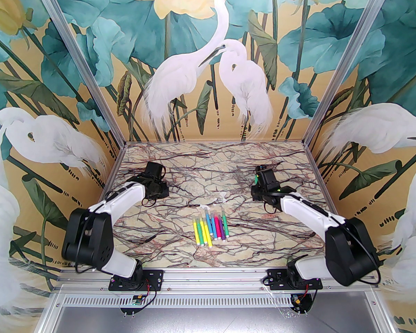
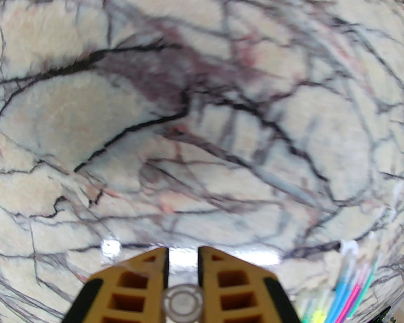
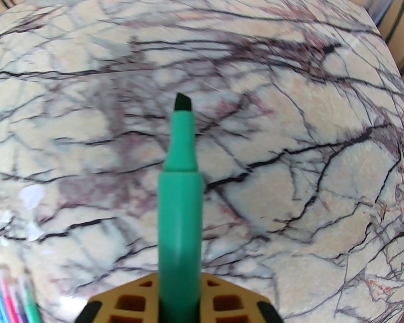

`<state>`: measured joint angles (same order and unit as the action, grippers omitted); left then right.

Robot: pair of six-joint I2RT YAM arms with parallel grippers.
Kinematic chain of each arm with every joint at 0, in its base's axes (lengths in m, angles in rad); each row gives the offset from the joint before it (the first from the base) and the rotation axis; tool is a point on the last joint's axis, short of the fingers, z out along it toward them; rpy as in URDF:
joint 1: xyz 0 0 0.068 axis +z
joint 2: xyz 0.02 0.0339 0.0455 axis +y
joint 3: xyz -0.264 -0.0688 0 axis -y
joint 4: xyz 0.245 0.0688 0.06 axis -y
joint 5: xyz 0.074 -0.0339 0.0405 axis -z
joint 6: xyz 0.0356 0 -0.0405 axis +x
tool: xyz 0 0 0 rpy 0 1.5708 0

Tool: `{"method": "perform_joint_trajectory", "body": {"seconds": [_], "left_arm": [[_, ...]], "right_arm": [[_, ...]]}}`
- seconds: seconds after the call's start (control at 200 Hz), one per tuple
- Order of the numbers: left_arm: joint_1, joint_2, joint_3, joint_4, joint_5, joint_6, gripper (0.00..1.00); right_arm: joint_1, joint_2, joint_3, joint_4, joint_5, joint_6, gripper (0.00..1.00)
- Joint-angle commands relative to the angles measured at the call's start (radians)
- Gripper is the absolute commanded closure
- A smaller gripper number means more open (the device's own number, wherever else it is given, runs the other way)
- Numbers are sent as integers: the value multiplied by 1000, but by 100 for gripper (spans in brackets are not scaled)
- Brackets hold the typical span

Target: Open the pen caps

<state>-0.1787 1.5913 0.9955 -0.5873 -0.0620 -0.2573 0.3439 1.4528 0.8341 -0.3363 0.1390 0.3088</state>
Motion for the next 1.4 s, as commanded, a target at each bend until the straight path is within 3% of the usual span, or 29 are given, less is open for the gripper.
{"method": "perform_joint_trajectory", "body": {"seconds": [0.0, 0.405, 0.85, 1.065, 1.396], "left_arm": [[13, 54, 38, -4, -10, 25, 100], [26, 202, 121, -46, -74, 44, 100], [53, 282, 167, -63, -58, 53, 100], [53, 305, 180, -59, -39, 56, 90], [53, 321, 189, -65, -29, 66, 85]], "right_arm": [[-16, 50, 33, 46, 18, -11, 100], [-62, 224, 131, 14, -26, 45, 99], [-72, 291, 157, -27, -10, 87, 92], [-74, 312, 160, -41, -18, 93, 86], [-75, 332, 160, -46, -19, 99, 79]]}}
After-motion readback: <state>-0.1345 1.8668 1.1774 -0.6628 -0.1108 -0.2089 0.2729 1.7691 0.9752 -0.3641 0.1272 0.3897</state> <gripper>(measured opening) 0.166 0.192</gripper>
